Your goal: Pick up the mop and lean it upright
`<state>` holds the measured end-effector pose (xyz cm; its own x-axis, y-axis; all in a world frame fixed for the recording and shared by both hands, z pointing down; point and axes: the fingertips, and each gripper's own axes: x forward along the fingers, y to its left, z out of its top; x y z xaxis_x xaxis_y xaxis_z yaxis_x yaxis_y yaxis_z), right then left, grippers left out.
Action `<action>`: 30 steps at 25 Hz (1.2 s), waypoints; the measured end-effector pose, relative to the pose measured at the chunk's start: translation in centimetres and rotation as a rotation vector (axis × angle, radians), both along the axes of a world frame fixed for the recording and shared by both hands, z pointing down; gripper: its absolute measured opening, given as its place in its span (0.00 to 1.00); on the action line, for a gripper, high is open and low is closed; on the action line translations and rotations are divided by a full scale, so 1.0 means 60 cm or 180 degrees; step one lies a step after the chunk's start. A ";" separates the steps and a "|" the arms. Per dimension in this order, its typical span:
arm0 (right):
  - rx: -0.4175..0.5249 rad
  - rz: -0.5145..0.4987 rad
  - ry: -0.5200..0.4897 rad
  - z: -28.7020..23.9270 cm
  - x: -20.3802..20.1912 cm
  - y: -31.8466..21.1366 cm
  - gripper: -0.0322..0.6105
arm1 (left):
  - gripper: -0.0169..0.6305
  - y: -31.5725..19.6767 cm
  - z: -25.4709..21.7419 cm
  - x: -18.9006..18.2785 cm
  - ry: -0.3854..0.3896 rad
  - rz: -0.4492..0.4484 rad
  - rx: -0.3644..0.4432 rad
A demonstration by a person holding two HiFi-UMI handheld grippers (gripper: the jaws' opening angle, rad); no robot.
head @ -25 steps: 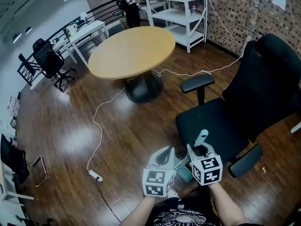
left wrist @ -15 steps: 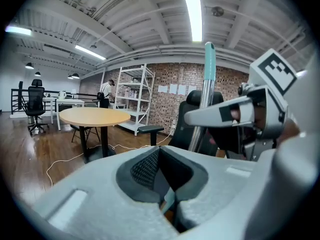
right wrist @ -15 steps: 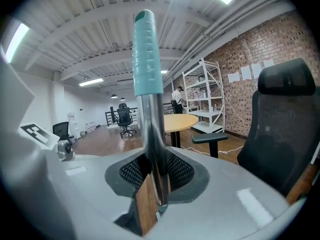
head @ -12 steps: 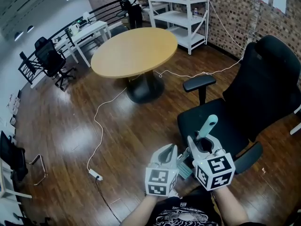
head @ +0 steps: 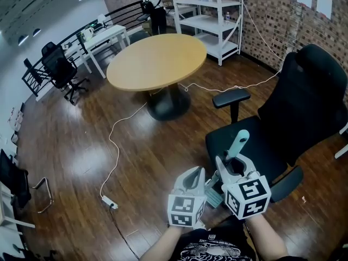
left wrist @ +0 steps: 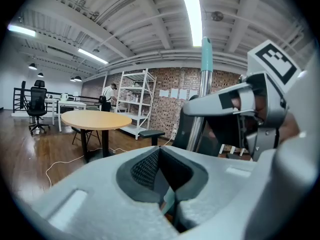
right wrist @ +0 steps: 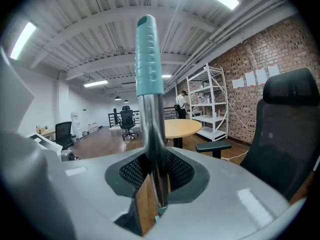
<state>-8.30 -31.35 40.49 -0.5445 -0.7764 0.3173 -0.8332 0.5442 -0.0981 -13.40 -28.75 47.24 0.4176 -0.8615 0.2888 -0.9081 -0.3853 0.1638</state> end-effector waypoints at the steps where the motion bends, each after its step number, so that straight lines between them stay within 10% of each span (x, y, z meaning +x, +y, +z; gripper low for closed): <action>1: -0.0007 0.0007 0.0004 0.002 0.000 -0.001 0.19 | 0.03 0.000 0.000 -0.002 0.0020 -0.0005 -0.0006; 30: -0.0316 0.0281 0.0046 0.236 0.056 -0.019 0.19 | 0.03 0.000 0.049 0.024 -0.0004 0.0179 -0.0277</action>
<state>-4.92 -32.46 54.67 -0.4702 -0.7855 0.4022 -0.8791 0.4569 -0.1354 -11.96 -28.77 50.20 0.4642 -0.8084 0.3620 -0.8857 -0.4200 0.1978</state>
